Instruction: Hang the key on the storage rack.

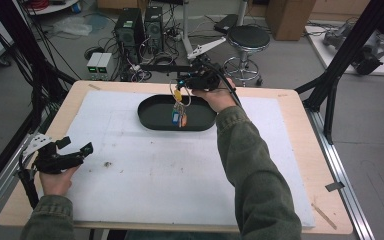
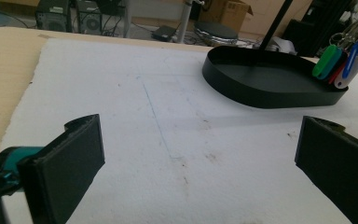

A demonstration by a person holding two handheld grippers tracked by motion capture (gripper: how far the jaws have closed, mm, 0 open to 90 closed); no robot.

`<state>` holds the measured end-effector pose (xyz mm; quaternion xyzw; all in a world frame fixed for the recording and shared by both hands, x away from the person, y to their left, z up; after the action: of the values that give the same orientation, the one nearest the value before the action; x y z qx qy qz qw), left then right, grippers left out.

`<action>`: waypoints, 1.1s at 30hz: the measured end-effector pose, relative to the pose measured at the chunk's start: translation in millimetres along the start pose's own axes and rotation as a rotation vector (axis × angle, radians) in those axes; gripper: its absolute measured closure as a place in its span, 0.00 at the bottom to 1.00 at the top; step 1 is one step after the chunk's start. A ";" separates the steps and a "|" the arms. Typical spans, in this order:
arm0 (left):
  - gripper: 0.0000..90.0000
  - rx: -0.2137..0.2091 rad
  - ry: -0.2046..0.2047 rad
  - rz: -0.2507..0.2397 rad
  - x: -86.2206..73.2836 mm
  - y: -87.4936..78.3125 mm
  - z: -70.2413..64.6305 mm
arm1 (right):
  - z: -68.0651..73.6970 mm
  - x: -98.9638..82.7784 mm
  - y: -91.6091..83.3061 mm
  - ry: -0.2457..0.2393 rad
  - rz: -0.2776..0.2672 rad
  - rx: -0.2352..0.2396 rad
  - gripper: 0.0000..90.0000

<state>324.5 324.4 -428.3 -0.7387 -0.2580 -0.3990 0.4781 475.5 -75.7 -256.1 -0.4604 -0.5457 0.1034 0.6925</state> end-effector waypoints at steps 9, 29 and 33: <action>0.02 -0.007 -0.006 0.015 -0.5 3.6 1.5 | -15.1 9.9 3.3 0.026 -0.009 -0.020 0.91; 0.02 -0.004 -0.006 0.011 -1.4 1.5 3.4 | -67.0 22.1 25.4 0.050 0.052 -0.042 0.91; 0.02 -0.008 -0.007 0.021 -2.4 1.5 4.2 | -74.1 18.0 31.0 0.075 0.069 -0.057 0.91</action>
<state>325.8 327.6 -432.0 -0.7447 -0.2500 -0.3926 0.4784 556.6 -85.8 -266.0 -0.5019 -0.5061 0.0944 0.6950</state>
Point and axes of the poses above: each handheld gripper's, and its own axes: y roughly forward along the jaws, x roughly out of its top, z roughly to its left, the point moved 3 cm from there along y, roughly forward along the jaws, and after that the axes turned 14 degrees about z, right-handed, at the moved point
